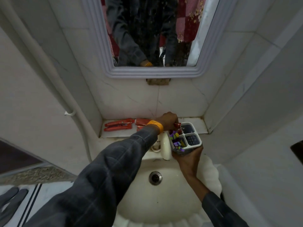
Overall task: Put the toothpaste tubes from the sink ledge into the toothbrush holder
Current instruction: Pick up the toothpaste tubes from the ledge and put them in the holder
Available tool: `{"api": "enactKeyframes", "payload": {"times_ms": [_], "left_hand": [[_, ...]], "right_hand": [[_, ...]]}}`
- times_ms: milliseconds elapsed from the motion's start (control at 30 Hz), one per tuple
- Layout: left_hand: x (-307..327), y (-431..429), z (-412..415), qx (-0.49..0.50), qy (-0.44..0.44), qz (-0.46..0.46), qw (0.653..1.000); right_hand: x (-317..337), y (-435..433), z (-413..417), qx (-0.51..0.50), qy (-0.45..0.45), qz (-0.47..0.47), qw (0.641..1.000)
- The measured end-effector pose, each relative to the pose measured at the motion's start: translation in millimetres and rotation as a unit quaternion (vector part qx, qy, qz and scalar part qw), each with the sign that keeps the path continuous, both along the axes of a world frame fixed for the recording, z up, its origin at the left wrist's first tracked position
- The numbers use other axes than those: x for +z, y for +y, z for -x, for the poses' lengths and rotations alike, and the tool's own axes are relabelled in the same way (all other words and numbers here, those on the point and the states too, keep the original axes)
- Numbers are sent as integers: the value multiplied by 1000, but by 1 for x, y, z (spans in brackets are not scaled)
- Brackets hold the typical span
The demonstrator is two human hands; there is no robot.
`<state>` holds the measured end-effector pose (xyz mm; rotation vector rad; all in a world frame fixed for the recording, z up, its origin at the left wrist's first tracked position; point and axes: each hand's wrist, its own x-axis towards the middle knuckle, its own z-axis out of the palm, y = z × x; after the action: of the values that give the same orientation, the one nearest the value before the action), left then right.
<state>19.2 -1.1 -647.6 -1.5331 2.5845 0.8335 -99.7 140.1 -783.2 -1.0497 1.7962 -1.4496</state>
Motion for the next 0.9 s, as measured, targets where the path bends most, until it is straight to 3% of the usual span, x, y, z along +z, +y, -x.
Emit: {"api": "enactKeyframes", "payload": {"times_ms": [100, 167, 233, 300, 433, 733, 900], "left_hand": [[-4, -4, -6, -13, -7, 2, 1000], [-5, -5, -21, 1, 50, -35, 998], [-9, -8, -46, 57, 120, -66, 989], [-21, -14, -76, 135, 138, -40, 980], [-54, -24, -127, 228, 9, 58, 972], [-75, -44, -108, 117, -129, 56, 983], [-73, -48, -112, 102, -141, 52, 983]], "right_hand": [[-1, -1, 0, 3, -6, 2, 1000], [-2, -1, 2, 7, -9, 4, 1000], [-5, -1, 3, 13, -8, 12, 1000], [-7, -3, 3, 22, -10, 18, 1000], [-6, -3, 3, 24, -11, 18, 1000], [-16, -2, 8, 35, -31, 25, 999], [-13, -3, 5, 33, -37, 37, 998]]}}
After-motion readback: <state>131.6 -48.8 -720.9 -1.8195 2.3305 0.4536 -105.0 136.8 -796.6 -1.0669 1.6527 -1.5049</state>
